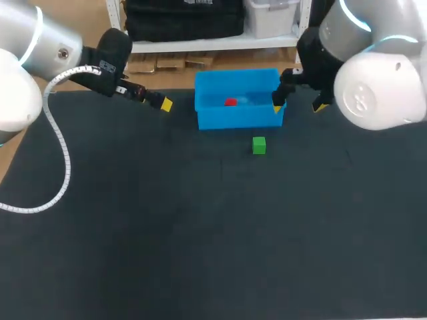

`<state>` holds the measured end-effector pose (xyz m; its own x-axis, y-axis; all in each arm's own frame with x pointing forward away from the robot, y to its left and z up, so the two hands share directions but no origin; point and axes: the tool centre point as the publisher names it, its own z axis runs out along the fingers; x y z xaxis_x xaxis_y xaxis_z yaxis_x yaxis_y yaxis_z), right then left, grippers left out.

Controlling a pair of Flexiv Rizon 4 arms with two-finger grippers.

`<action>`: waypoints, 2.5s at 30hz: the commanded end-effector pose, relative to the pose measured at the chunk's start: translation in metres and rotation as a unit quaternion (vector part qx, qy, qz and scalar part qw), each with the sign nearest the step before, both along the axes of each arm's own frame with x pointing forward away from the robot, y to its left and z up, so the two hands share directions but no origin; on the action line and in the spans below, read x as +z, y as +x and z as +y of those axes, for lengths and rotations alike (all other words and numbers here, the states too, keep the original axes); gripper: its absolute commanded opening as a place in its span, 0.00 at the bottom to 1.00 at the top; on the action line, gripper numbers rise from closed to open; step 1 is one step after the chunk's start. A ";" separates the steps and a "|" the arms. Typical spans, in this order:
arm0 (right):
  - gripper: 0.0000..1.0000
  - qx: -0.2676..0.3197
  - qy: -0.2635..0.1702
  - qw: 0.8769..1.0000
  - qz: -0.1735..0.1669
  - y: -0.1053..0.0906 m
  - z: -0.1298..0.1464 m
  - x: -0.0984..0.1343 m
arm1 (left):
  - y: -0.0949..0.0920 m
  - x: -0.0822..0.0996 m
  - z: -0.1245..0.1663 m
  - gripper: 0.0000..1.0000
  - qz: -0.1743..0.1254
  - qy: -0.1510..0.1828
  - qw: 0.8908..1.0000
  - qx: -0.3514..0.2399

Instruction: Use the left arm to pick the red cube and place it into the blue plastic box first, then use the right arm to grasp the green cube and put it into the same blue plastic box after the first action is fully finished.

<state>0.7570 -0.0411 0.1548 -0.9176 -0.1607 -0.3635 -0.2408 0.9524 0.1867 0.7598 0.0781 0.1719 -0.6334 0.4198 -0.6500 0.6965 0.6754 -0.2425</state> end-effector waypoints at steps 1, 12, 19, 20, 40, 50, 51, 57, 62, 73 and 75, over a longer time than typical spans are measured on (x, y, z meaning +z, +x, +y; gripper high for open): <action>1.00 0.004 -0.018 1.000 0.021 0.014 0.016 -0.001 | -0.001 -0.001 0.001 1.00 -0.002 -0.002 1.000 -0.001; 1.00 -0.011 -0.045 0.997 0.061 0.026 0.040 -0.011 | -0.001 -0.001 0.001 1.00 -0.002 -0.002 1.000 -0.001; 1.00 -0.028 -0.054 0.995 0.075 0.033 0.051 -0.016 | -0.001 -0.001 0.001 1.00 -0.002 -0.002 1.000 -0.001; 1.00 -0.031 -0.055 0.995 0.077 0.034 0.053 -0.017 | -0.001 -0.001 0.001 1.00 -0.002 -0.002 1.000 -0.001; 1.00 -0.057 -0.060 0.991 0.109 0.043 0.060 -0.039 | -0.001 -0.001 0.001 1.00 -0.002 -0.002 1.000 -0.001; 1.00 -0.052 -0.068 0.990 0.115 0.043 0.059 -0.056 | -0.001 -0.001 0.001 1.00 -0.002 -0.002 1.000 -0.001; 1.00 -0.053 -0.068 0.990 0.115 0.043 0.059 -0.059 | -0.001 -0.001 0.001 1.00 -0.002 -0.002 1.000 -0.001; 1.00 -0.051 -0.082 0.989 0.113 0.040 0.059 -0.070 | -0.001 -0.001 0.001 1.00 -0.002 -0.002 1.000 -0.001; 1.00 -0.054 -0.090 0.989 0.107 0.037 0.062 -0.077 | -0.001 -0.001 0.001 1.00 -0.002 -0.002 1.000 -0.001; 1.00 -0.087 -0.110 0.985 0.103 0.034 0.061 -0.093 | -0.001 -0.001 0.001 1.00 -0.002 -0.002 1.000 -0.001; 1.00 -0.092 -0.110 0.984 0.104 0.034 0.060 -0.095 | -0.001 -0.001 0.001 1.00 -0.002 -0.002 1.000 -0.001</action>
<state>0.7938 0.0202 0.0630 -0.9908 -0.0418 -0.1284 -0.0418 0.9991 -0.0029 0.7597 0.0782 0.1719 -0.6335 0.4196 -0.6501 0.6964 0.6754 -0.2427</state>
